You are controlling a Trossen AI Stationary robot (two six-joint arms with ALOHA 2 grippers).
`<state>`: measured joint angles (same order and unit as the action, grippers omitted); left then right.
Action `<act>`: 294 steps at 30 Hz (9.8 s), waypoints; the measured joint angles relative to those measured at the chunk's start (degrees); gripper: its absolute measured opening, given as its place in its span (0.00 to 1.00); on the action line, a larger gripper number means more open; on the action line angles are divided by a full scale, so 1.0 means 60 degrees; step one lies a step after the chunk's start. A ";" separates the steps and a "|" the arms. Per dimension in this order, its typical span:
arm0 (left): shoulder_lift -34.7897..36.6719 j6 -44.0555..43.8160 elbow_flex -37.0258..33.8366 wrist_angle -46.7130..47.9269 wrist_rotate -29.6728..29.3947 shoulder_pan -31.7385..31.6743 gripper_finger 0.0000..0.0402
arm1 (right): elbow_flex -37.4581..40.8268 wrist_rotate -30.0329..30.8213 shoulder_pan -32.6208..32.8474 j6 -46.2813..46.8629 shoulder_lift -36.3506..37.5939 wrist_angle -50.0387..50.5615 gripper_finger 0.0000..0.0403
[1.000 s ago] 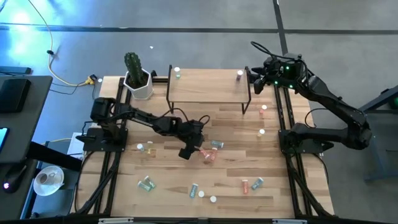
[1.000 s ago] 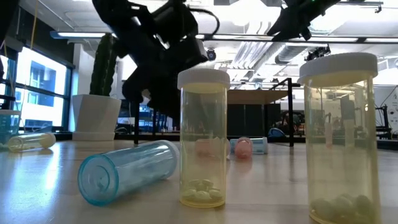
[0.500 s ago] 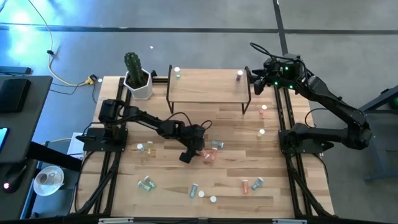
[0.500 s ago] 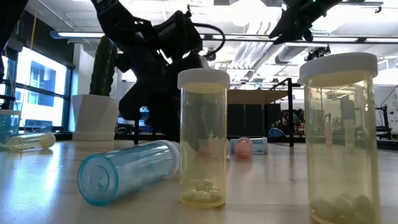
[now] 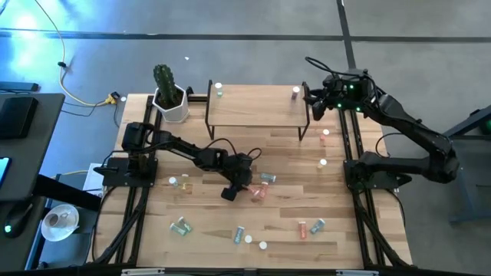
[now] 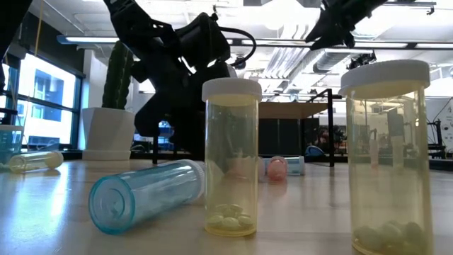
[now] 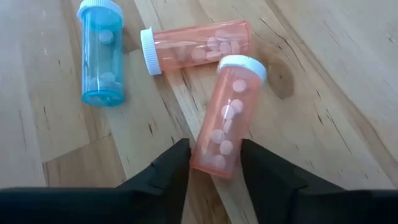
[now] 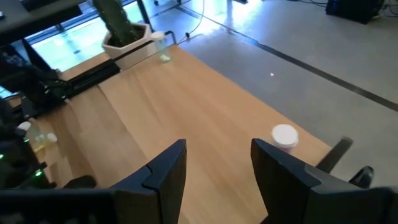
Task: Pick and place medicine bottles onto shelf by color
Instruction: Put the orange pill bottle on the shelf, then put the yellow pill bottle on the shelf
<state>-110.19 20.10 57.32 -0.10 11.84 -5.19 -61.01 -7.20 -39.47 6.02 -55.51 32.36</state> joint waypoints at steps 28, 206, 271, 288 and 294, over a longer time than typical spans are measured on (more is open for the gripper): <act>0.0822 -0.0071 0.0004 0.0967 -0.0031 -0.0022 0.23 | 0.0000 0.0000 0.1929 0.0000 -0.0004 0.0000 0.43; 0.6160 -0.0823 -0.1891 -0.1931 -0.1610 -0.2619 0.52 | -0.8692 0.1370 0.0384 -0.2479 -0.7808 0.4601 0.25; 0.6331 -0.1158 -0.2248 -0.1503 -0.0645 -0.2677 0.51 | -0.9939 0.1271 0.0144 -0.2757 -1.0010 0.6322 0.40; 0.6331 -0.1204 -0.2246 -0.1106 -0.0646 -0.2674 0.51 | -1.1996 0.0437 0.0803 -0.2534 -0.9645 0.8553 0.40; 0.6338 -0.1292 -0.2246 -0.0905 -0.0648 -0.2674 0.51 | -1.0749 0.0447 0.1647 -0.2263 -0.8558 0.8548 0.40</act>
<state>-72.16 12.34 43.84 -5.53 7.94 -21.23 -125.51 -4.52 -29.59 -7.56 -106.85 83.64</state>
